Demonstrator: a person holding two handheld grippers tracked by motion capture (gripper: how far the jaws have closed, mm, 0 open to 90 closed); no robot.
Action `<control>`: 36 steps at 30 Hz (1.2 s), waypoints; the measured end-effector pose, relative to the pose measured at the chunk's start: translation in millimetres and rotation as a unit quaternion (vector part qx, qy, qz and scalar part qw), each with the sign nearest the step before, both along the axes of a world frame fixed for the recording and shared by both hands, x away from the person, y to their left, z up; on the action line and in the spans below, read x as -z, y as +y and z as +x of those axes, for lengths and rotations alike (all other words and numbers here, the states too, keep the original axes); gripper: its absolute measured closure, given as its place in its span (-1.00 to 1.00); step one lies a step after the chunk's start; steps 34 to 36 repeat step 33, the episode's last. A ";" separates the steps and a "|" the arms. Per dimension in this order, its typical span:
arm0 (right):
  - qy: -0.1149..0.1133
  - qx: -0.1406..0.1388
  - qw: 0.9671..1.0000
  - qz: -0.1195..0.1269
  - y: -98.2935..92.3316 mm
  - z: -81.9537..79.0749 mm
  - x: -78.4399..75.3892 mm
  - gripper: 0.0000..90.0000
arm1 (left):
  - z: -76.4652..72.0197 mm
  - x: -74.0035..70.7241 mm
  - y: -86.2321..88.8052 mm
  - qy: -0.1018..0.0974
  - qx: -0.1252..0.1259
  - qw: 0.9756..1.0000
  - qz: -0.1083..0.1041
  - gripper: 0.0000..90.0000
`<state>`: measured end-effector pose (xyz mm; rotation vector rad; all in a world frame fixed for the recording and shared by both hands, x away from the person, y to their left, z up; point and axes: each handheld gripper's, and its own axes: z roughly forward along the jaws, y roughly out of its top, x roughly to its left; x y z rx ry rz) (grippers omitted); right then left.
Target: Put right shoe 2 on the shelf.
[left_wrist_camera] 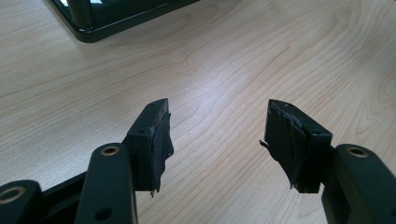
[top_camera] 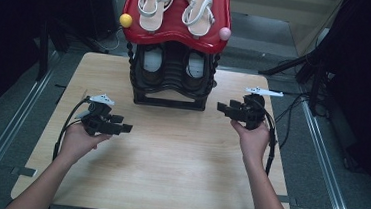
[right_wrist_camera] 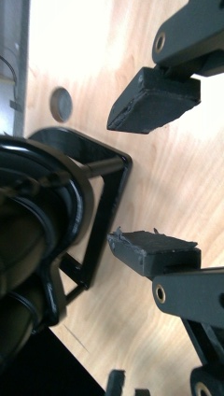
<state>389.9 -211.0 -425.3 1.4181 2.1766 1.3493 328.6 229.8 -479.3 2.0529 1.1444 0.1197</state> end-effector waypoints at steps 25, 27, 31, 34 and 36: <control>0.014 -0.013 1.000 -0.010 9.4 -21.8 42.3 -0.09 | 0.4 0.8 -2.0 -0.001 0.004 1.000 0.001 -0.09; 0.012 -0.015 1.000 -0.014 9.3 -23.1 44.1 -0.10 | 0.6 0.8 -1.6 0.000 0.004 1.000 -0.002 -0.09; 0.010 -0.019 1.000 -0.020 10.3 -23.4 45.3 -0.11 | 1.0 0.9 -1.1 -0.002 0.004 1.000 -0.012 -0.12; 0.005 -0.022 0.999 -0.024 10.8 -23.9 45.2 -0.13 | 1.7 1.8 -1.3 0.002 0.006 1.000 -0.020 -0.16; 0.005 -0.022 0.999 -0.024 10.8 -23.9 45.2 -0.13 | 1.7 1.8 -1.3 0.002 0.006 1.000 -0.020 -0.16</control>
